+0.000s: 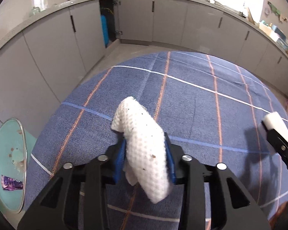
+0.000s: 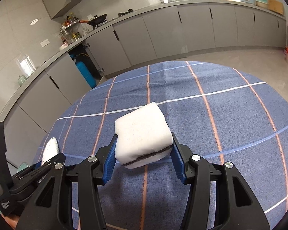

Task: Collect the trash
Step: 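Carry the cloth and sponge over the teal bucket with both tools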

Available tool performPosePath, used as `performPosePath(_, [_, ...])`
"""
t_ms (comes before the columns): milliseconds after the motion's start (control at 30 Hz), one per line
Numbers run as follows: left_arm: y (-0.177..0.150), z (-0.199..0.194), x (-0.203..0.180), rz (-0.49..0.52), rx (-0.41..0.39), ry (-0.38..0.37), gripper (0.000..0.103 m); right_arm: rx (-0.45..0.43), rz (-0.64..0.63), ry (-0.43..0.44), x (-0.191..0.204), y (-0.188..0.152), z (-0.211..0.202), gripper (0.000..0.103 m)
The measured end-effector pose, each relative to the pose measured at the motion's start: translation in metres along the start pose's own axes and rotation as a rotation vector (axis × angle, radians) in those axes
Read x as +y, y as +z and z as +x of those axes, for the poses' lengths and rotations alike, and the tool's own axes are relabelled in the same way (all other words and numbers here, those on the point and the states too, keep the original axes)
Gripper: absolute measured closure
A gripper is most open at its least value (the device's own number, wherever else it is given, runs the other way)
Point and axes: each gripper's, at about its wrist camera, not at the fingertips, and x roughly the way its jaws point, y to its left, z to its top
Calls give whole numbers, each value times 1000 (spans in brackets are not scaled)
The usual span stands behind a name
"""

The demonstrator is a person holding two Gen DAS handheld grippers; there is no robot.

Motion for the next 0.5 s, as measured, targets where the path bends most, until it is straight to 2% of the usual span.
performPosePath(267, [-14, -33, 5, 91, -43, -40, 72, -39, -24, -25, 12, -8, -11, 52])
performPosePath(500, [-30, -68, 13, 151, -72, -70, 72, -46, -26, 5, 37, -36, -53, 52])
